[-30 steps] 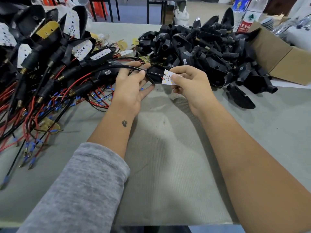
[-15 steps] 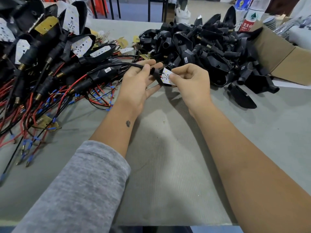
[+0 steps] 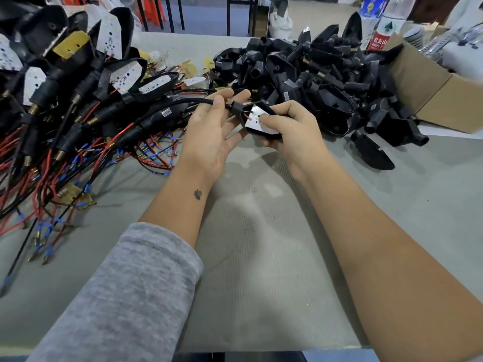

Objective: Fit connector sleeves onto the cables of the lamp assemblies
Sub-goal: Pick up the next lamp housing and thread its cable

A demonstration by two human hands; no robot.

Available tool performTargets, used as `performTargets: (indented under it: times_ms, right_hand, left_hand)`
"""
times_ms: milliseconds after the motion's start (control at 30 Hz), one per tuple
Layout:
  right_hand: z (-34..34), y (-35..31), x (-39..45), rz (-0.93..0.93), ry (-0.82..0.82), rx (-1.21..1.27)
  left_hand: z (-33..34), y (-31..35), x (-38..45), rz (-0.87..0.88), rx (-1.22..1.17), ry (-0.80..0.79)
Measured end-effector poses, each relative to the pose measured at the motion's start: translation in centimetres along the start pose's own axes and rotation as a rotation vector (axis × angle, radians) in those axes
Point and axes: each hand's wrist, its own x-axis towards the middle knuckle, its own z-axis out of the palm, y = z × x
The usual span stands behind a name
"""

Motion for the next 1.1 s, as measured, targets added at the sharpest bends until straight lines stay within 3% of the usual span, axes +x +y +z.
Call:
performTargets:
  times_ms: [233, 400, 533, 667, 800, 900, 1100]
  right_hand:
    - [-0.2, -0.1, 0.1, -0.028, -0.050, -0.145]
    - [-0.1, -0.2, -0.2, 0.087, -0.128, 0.138]
    - [-0.3, -0.2, 0.2, 0.137, -0.161, 0.164]
    - [-0.2, 0.2, 0.1, 0.116, -0.165, -0.048]
    - [-0.3, 0.0, 0.0, -0.093, -0.114, -0.170]
    - [-0.3, 0.2, 0.2, -0.194, 0.018, -0.245]
    - [-0.2, 0.0, 0.2, -0.266, 0.081, -0.249]
  left_hand:
    - [0.4, -0.2, 0.3, -0.012, 0.160, 0.055]
    - [0.5, 0.2, 0.2, -0.096, 0.149, -0.012]
    - [0.8, 0.3, -0.5, -0.196, 0.208, -0.210]
    - [2.1, -0.8, -1.8, -0.283, 0.563, -0.412]
    - [2.3, -0.7, -1.8, -0.299, 0.685, -0.393]
    - [1.8, -0.8, -1.7, -0.306, 0.692, -0.412]
    - [1.4, -1.1, -0.8, -0.216, 0.568, -0.177]
